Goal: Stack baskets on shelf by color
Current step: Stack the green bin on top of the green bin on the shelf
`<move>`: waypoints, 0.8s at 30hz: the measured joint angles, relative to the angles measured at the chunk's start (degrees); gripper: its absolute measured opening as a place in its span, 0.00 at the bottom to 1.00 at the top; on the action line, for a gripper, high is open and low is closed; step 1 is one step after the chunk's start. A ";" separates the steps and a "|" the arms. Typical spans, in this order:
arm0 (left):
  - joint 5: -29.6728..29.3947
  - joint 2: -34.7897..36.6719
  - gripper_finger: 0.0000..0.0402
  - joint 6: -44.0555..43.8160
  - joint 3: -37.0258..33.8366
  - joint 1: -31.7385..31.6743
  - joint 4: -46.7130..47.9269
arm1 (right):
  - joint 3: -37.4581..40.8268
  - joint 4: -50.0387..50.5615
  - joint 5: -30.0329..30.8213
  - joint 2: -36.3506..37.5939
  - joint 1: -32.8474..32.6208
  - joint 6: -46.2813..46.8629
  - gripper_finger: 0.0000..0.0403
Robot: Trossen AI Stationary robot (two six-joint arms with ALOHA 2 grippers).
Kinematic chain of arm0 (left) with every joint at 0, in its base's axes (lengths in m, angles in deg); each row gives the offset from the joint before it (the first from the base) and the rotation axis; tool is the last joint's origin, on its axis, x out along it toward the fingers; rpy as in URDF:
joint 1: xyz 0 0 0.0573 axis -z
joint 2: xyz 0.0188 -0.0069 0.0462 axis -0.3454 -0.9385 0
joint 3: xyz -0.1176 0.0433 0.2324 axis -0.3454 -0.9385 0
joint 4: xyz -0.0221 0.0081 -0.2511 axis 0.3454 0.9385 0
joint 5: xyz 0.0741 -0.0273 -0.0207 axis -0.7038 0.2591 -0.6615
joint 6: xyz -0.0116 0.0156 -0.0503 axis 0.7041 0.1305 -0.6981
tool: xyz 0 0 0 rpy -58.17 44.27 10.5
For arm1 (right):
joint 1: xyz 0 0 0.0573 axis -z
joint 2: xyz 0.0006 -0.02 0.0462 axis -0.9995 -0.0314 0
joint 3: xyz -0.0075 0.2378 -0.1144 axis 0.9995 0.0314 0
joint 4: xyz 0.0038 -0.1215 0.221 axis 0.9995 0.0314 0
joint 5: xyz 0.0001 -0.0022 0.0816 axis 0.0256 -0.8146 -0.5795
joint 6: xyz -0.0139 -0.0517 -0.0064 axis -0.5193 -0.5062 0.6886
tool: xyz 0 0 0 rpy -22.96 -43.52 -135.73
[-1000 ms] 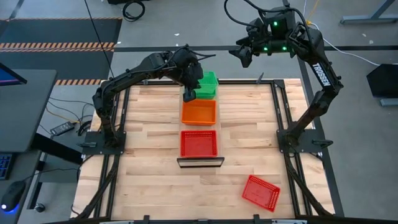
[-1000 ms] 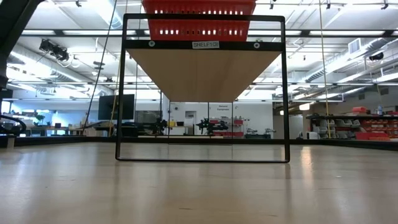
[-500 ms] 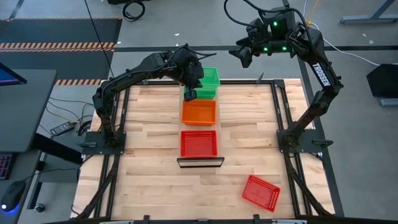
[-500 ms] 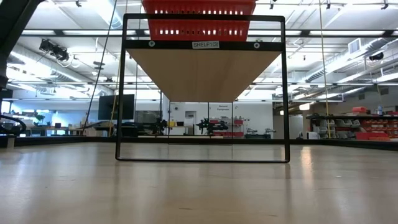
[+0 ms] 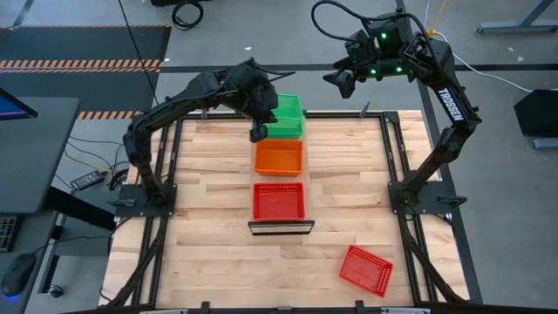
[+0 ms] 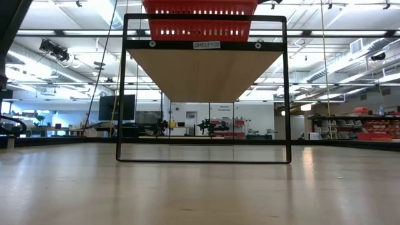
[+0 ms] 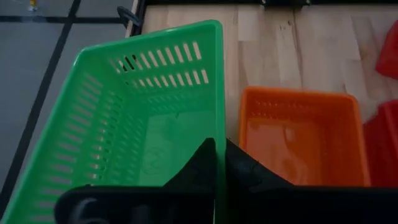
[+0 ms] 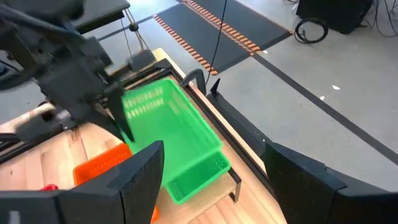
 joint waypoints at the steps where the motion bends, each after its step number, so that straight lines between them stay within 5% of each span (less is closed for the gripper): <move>1: 0.05 0.66 0.02 0.23 0.00 -0.16 1.26 | 0.00 0.03 0.05 -0.01 0.00 0.00 0.69; 13: 0.04 6.83 0.02 1.69 -0.97 -4.00 7.79 | 0.00 -0.32 1.90 -0.02 0.22 1.07 0.69; 18: -0.11 16.94 0.02 -0.74 -15.54 -5.35 2.43 | 0.00 -0.26 1.92 -0.02 0.22 1.09 0.69; 24: -4.77 32.31 0.02 -5.49 -32.65 -4.98 -14.49 | 0.00 -0.87 2.00 -0.02 1.07 0.96 0.69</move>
